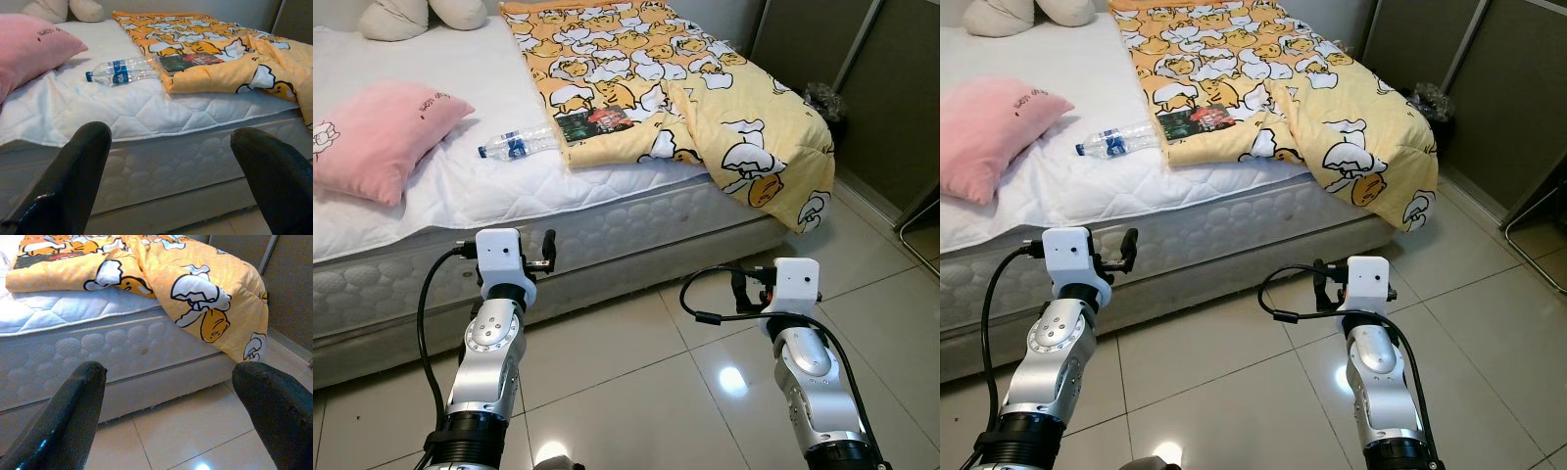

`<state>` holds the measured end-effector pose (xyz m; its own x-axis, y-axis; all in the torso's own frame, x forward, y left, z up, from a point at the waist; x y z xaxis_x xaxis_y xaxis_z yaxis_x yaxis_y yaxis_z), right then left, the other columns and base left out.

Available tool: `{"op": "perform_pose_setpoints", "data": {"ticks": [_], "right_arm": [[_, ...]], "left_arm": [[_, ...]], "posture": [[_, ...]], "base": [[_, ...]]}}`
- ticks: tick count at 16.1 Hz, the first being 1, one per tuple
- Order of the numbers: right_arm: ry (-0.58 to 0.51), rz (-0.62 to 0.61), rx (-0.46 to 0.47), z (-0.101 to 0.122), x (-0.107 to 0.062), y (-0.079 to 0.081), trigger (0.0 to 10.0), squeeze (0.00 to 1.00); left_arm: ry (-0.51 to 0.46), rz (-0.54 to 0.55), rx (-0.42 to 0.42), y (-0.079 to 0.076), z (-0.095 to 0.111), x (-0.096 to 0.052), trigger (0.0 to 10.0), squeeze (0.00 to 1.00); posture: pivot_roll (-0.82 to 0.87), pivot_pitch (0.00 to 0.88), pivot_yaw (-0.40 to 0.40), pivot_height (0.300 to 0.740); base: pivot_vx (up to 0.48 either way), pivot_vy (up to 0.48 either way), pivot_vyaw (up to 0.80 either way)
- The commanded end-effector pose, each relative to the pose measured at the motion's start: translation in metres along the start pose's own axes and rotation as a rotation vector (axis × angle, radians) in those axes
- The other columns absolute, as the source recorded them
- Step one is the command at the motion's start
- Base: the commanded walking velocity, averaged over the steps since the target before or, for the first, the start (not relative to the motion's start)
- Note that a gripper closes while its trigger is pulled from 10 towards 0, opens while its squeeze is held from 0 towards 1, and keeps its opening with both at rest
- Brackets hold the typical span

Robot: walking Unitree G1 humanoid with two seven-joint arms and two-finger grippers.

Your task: Clean up the room

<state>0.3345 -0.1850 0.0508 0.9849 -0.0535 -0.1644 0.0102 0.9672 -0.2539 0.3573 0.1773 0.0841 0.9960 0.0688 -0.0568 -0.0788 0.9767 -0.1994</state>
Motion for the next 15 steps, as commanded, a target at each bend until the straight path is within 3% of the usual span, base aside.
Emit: {"op": "perform_pose_setpoints", "data": {"ticks": [1,2,3,9,12,15], "right_arm": [[0.001,-0.006,-0.002,0.003,0.003,-0.002,10.0,0.00],[-0.091,0.064,-0.010,0.024,0.011,0.014,10.0,0.00],[-0.100,0.071,-0.011,0.026,0.011,0.016,10.0,0.00],[-0.095,0.072,-0.030,0.025,0.013,0.017,10.0,0.00],[-0.112,-0.013,0.046,0.024,0.010,-0.001,10.0,0.00],[-0.107,-0.023,0.024,0.021,0.008,-0.006,10.0,0.00]], "left_arm": [[-0.012,-0.001,0.009,-0.002,0.004,0.002,10.0,0.00],[-0.019,-0.116,0.076,-0.032,0.004,0.006,10.0,0.00],[-0.017,-0.128,0.080,-0.036,0.003,0.006,10.0,0.00],[-0.017,-0.130,0.082,-0.035,0.003,0.007,10.0,0.00],[0.002,-0.033,0.051,-0.011,0.000,0.008,10.0,0.00],[0.007,-0.042,0.064,-0.012,-0.003,0.004,10.0,0.00]], "posture": [[0.00,0.000,0.000,0.740],[0.01,0.000,-0.001,0.740],[0.01,0.000,-0.001,0.740],[0.01,0.000,0.000,0.740],[0.01,0.000,0.000,0.740],[0.01,0.000,0.001,0.740]], "base": [[0.000,0.000,0.00],[0.000,0.000,0.00],[0.000,0.000,0.00],[0.000,0.000,0.00],[0.000,0.000,0.00],[0.000,0.000,0.00]]}}
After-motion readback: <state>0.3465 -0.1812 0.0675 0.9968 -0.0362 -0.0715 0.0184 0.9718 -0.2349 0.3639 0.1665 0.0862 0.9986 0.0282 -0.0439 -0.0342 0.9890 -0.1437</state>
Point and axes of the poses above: a point about 5 cm out from each wrist's last joint towards the gripper, its own x axis pointing out of the wrist towards the gripper, its own z axis along the axis of the wrist's last joint, y = z × x, the point moved 6 cm from there along x, pointing out of the wrist towards the gripper, and after that the axes turned 11 degrees about -x, right-handed, at the moved point
